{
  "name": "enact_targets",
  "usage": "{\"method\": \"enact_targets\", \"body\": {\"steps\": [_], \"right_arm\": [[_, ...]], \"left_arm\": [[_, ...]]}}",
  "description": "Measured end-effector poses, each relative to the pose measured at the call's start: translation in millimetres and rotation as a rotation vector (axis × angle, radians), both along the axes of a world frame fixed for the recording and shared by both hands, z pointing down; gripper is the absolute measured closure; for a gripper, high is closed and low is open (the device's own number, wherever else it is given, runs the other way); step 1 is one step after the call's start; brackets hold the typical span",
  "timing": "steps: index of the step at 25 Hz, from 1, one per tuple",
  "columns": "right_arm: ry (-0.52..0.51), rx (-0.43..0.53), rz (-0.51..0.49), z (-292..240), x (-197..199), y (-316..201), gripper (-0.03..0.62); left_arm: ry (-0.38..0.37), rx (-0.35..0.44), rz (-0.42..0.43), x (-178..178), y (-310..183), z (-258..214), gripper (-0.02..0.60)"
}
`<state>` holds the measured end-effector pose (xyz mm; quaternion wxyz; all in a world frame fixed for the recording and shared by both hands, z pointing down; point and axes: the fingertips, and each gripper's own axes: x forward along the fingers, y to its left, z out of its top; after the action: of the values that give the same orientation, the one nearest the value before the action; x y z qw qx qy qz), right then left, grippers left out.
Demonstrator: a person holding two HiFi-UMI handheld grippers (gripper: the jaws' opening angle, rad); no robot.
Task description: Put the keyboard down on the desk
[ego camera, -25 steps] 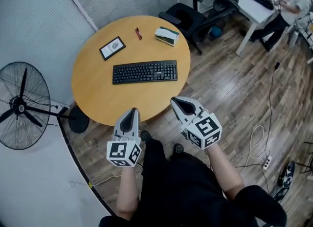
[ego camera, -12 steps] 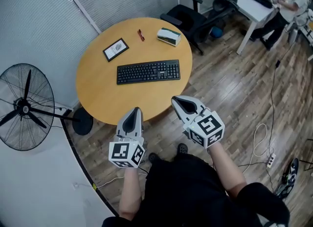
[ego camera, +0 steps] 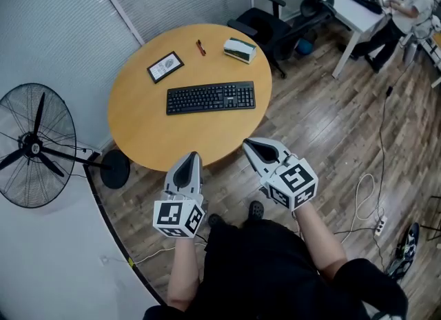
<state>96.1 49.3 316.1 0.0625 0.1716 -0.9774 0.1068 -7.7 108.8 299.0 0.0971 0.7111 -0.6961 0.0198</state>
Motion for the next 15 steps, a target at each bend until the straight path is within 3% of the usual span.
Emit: {"method": "enact_targets", "body": {"steps": [15], "right_arm": [[0.026,0.034,-0.004,-2.5,1.9,8.9,0.586]], "left_arm": [[-0.012,0.007,-0.003,-3.3,8.0,-4.9,0.581]]}}
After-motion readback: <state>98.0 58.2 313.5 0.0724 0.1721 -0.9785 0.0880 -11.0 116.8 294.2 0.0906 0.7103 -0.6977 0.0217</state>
